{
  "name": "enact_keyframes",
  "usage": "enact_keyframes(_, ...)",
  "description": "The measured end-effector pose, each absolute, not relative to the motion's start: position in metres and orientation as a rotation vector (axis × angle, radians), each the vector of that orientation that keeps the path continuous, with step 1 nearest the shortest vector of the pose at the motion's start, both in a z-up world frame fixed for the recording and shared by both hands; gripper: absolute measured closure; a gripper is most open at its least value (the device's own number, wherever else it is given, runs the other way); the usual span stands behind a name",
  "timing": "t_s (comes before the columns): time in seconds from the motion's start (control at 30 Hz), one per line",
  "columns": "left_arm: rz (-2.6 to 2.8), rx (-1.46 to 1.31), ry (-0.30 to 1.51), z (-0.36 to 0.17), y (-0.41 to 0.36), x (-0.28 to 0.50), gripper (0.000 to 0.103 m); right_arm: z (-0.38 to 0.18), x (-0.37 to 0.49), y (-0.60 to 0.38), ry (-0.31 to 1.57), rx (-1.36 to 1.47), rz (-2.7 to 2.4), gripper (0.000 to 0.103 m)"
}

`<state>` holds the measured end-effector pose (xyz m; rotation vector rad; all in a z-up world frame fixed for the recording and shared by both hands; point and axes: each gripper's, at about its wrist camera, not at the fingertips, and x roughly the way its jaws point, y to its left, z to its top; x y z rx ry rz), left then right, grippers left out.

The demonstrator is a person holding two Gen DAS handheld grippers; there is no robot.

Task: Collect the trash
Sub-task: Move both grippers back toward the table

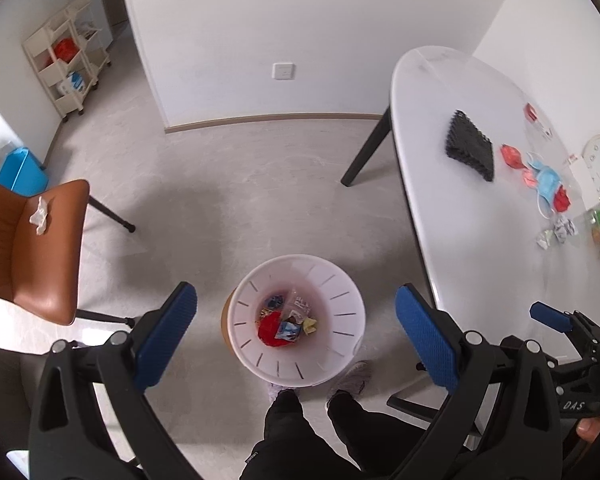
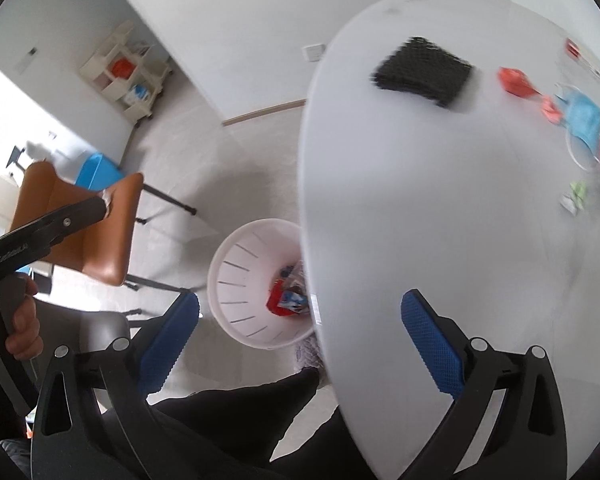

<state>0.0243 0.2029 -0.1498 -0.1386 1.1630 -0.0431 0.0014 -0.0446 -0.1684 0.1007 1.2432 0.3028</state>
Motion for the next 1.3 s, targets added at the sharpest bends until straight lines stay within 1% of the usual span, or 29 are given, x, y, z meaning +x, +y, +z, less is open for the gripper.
enact_keyframes(0.4, -0.134, -0.067, 1.177, -0.144, 0.149, 0.034, 0.008, -0.163, -0.01, -0.101, 1.205, 0.168, 0.183, 0.003)
enact_keyframes(0.83, -0.357, 0.099, 1.149, -0.135, 0.032, 0.059, 0.008, -0.164, -0.041, -0.212, 1.149, 0.294, -0.088, 0.003)
enact_keyframes(1.03, -0.389, 0.166, 1.138, -0.138, 0.005, 0.072, 0.008, -0.171, -0.042, -0.237, 1.147, 0.326, -0.14, 0.003)
enact_keyframes(1.17, -0.387, 0.188, 1.137, -0.143, -0.007, 0.1, 0.008, -0.176, -0.028, -0.249, 1.153, 0.357, -0.152, 0.003)
enact_keyframes(1.3, -0.394, 0.171, 1.158, -0.153, -0.019, 0.153, 0.008, -0.179, -0.01, -0.26, 1.155, 0.389, -0.161, 0.003)
